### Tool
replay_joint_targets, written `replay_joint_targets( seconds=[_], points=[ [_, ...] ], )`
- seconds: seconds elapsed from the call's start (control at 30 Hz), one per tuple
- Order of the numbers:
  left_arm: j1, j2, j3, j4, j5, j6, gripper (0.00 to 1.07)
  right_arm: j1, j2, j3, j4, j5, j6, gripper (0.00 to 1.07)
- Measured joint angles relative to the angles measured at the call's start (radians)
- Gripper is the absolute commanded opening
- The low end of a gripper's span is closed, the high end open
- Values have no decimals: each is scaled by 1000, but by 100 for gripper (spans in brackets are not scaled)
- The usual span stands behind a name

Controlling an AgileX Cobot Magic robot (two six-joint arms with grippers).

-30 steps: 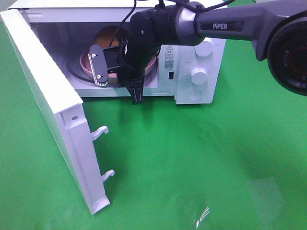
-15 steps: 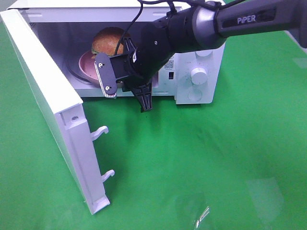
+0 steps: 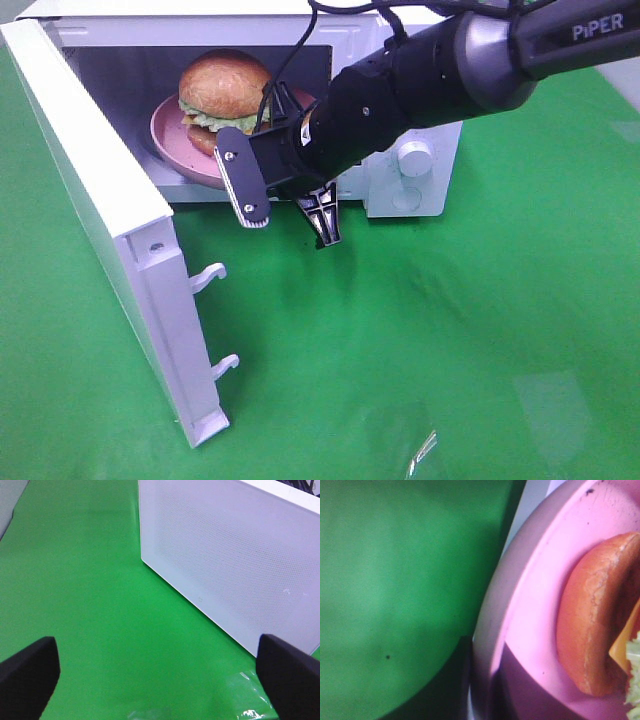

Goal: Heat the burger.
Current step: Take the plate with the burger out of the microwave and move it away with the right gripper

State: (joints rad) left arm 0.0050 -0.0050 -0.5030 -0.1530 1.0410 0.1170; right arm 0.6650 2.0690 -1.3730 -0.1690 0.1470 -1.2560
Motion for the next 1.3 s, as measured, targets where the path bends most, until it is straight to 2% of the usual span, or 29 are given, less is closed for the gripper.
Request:
replay_joint_targets(
  seconds=[0.1, 0.3, 0.33, 0.43, 0.47, 0.5, 0.57, 0.63, 1.07, 1.3],
  points=[
    [0, 0, 0, 0, 0, 0, 100, 5, -50, 82, -2, -33, -25, 0],
    [0, 0, 0, 0, 0, 0, 100, 5, -111, 176, -3, -48, -82, 0],
    [0, 0, 0, 0, 0, 0, 100, 5, -134, 220, -6, -59, -92, 0],
    [0, 0, 0, 0, 0, 0, 100, 5, -144, 234, -7, -65, -95, 0],
    [0, 0, 0, 0, 0, 0, 100, 5, -185, 298, -11, -85, -104, 0],
    [0, 0, 0, 0, 0, 0, 100, 5, -185, 298, -11, -85, -104, 0],
    [0, 0, 0, 0, 0, 0, 100, 5, -233, 368, -17, -114, -106, 0],
    [0, 0, 0, 0, 0, 0, 100, 5, -233, 368, -17, -114, -106, 0],
    [0, 0, 0, 0, 0, 0, 100, 2, -420, 566, -15, -124, -100, 0],
    [0, 0, 0, 0, 0, 0, 100, 0, -496, 618, -12, -97, -99, 0]
  ],
)
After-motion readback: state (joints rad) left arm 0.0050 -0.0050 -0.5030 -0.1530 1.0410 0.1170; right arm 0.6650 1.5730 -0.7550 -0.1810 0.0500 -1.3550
